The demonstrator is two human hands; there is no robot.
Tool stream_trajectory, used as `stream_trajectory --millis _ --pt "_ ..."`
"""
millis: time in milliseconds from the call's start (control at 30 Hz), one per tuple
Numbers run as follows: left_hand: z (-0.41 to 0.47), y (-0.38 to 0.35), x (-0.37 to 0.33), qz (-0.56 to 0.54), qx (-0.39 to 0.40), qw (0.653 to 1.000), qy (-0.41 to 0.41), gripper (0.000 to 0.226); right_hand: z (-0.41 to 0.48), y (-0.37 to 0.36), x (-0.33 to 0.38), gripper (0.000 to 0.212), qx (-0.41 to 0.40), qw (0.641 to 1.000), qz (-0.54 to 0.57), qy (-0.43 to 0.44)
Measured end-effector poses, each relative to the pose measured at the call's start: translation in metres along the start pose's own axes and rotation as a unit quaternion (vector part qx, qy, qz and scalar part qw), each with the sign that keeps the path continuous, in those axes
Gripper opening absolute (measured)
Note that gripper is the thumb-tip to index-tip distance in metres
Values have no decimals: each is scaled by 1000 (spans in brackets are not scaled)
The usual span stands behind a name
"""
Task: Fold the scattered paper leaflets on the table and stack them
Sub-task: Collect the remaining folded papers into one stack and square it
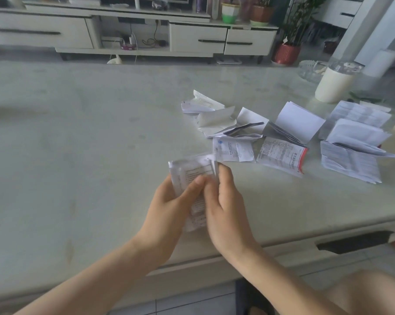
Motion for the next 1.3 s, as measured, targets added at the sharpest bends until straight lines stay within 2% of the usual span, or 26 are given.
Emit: stream_trajectory --millis 67,133,200,267,367,433,500,567,633,667,700,767,800,833,867,933,967,1067,1100,1200,1233,1300 --pt "2 -3 3 -59 9 998 17 32 9 18 2 16 -4 1000 -27 6" --pt "5 -4 5 -89 16 995 32 31 21 62 5 18 -66 994 -88 16" --pt "4 -5 6 -93 21 994 47 34 26 118 7 17 -162 966 -204 -1" --pt "2 -4 9 -90 18 994 59 37 25 154 4 23 -194 922 -333 -35" --pt "-1 -6 11 -93 20 993 72 36 26 152 -19 52 -55 913 -392 -97" --pt "-1 -7 11 -106 22 991 79 35 26 143 -36 63 19 884 -447 -138" --pt "0 -8 13 -116 22 988 98 33 30 141 -44 51 20 860 -491 -138" --pt "-1 -9 17 -128 27 984 121 33 30 142 -36 28 -11 843 -520 -134" --pt "-2 -10 18 -147 41 979 133 33 21 151 -23 16 -38 814 -558 -155" --pt "-1 -11 18 -159 49 976 137 34 12 155 -13 14 -53 818 -554 -148" --pt "-1 -12 16 -169 57 974 143 35 3 156 0 12 -73 841 -522 -125" --pt "-1 -16 14 -178 82 968 155 34 -13 142 21 8 -85 936 -336 -61" --pt "-2 -20 12 -179 97 966 159 35 -14 126 21 10 -51 973 -219 -58" --pt "-2 -24 10 -182 110 964 159 35 -10 105 18 11 5 991 -111 -69" --pt "-2 -27 9 -183 119 963 160 32 -7 85 10 11 50 994 -33 -87" --pt "-3 -30 5 -182 130 963 149 28 -3 57 0 9 84 991 21 -104" --pt "-2 -29 4 -175 128 966 143 27 -3 52 -2 10 67 994 13 -91" --pt "0 -19 3 -156 106 974 126 27 -4 62 4 18 -32 987 -155 -34" --pt "1 -16 3 -155 100 975 122 27 -4 62 4 21 -40 984 -170 -36" --pt "4 -12 2 -135 86 981 105 26 -1 50 -22 27 34 990 -16 -136" --pt "5 -11 0 -119 81 985 95 25 0 47 -23 22 44 990 14 -136" --pt "8 -5 -4 -89 63 992 69 24 4 57 -17 9 4 995 -12 -102"
Point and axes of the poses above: each hand's wrist, its own z-axis towards the middle knuckle, its own y-axis out of the back of the hand, x = y × z, the point moved 9 cm from there along z, towards the middle knuckle, and after that the axes turned 13 degrees about x, right-handed, at the moved point
